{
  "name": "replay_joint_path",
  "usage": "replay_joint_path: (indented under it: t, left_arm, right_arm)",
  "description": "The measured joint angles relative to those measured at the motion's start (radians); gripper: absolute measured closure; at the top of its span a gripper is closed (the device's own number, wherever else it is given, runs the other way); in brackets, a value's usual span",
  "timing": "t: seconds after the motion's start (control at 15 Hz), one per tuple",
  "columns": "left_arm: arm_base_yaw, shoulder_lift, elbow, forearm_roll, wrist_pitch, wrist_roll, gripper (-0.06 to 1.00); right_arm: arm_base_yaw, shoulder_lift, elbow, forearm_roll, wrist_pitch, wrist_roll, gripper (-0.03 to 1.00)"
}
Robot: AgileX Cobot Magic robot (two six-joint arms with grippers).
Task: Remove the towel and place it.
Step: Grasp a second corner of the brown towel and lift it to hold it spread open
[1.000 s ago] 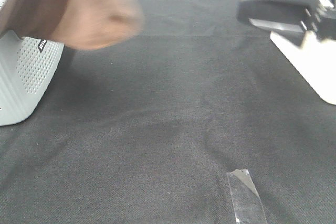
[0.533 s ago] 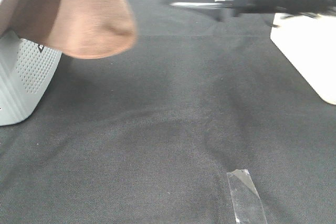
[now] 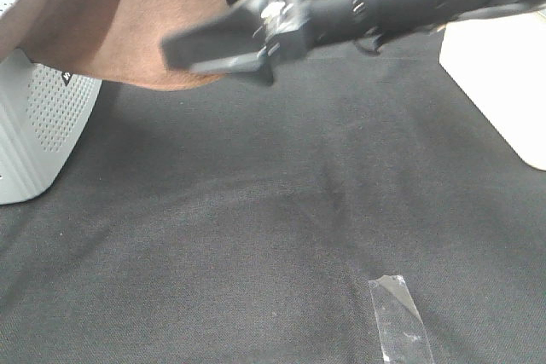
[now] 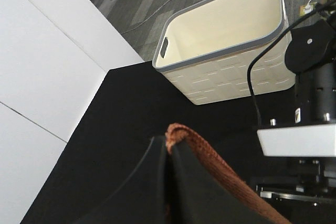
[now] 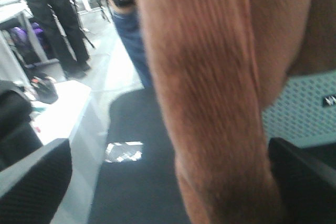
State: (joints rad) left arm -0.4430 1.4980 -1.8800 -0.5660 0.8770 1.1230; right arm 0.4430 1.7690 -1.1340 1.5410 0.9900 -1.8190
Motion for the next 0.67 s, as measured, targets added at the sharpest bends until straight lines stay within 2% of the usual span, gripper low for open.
replay_joint_path:
  t: [0.2,0.53,0.67]
  left_arm:
    - [0.000,0.000,0.000,-0.017,-0.033,0.000,0.94]
    - [0.000,0.008,0.000,-0.010,-0.015,0.000,0.94]
    - [0.000,0.008,0.000,-0.006,-0.014,0.000,0.94]
  right_arm:
    - [-0.001,0.011,0.000,-0.024,-0.036,0.000,0.09]
    - [-0.001,0.011,0.000,0.024,-0.055,0.001,0.55]
    - [-0.001,0.011,0.000,0.013,-0.058,0.001,0.74]
